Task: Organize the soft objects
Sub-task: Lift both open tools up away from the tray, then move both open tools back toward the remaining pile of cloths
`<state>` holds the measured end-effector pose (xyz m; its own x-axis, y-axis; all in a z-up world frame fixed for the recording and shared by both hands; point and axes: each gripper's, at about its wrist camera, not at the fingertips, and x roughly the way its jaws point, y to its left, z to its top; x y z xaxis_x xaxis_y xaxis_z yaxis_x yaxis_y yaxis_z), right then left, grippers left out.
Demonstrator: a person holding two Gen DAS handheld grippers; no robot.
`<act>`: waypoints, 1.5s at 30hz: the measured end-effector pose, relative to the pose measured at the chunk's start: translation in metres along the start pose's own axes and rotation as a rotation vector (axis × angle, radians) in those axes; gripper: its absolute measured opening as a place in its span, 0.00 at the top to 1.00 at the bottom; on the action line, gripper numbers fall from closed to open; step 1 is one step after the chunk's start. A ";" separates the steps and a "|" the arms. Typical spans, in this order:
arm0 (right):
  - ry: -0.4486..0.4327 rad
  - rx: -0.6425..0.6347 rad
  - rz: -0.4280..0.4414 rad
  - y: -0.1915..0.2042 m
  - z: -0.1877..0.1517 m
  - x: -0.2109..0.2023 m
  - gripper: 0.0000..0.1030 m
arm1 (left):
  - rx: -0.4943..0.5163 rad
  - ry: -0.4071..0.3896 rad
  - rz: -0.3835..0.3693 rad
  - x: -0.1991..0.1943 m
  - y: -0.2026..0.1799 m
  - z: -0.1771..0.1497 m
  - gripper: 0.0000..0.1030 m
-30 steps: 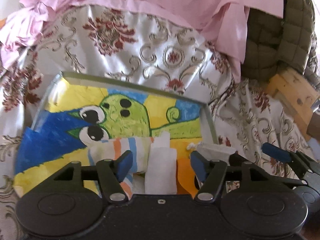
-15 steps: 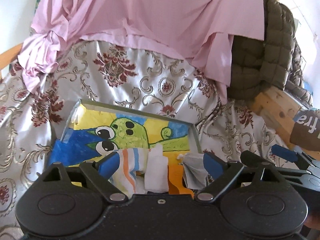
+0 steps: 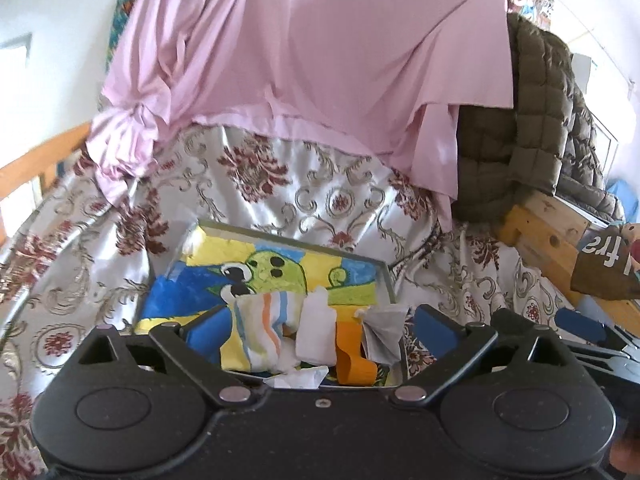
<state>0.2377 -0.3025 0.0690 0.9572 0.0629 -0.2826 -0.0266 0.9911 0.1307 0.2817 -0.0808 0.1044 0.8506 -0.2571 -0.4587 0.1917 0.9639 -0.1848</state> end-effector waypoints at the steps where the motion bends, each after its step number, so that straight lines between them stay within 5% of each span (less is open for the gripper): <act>1: -0.009 0.011 -0.002 -0.001 -0.003 -0.004 0.00 | 0.007 -0.011 0.004 -0.005 -0.002 -0.002 0.05; 12: -0.101 0.030 -0.009 0.010 -0.036 -0.053 0.00 | 0.023 -0.111 0.045 -0.057 -0.007 -0.048 0.01; 20: -0.057 -0.047 -0.022 0.036 -0.066 -0.076 0.00 | 0.038 -0.152 0.093 -0.087 0.007 -0.082 0.01; 33: -0.037 -0.015 0.002 0.053 -0.093 -0.109 0.00 | 0.035 -0.124 0.177 -0.126 0.039 -0.121 0.01; 45: -0.005 0.010 -0.025 0.058 -0.117 -0.131 0.00 | -0.066 -0.077 0.189 -0.139 0.066 -0.152 0.01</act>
<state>0.0767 -0.2397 0.0022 0.9590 0.0373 -0.2810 0.0005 0.9911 0.1332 0.1018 0.0076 0.0239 0.9036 -0.0635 -0.4236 -0.0053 0.9872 -0.1595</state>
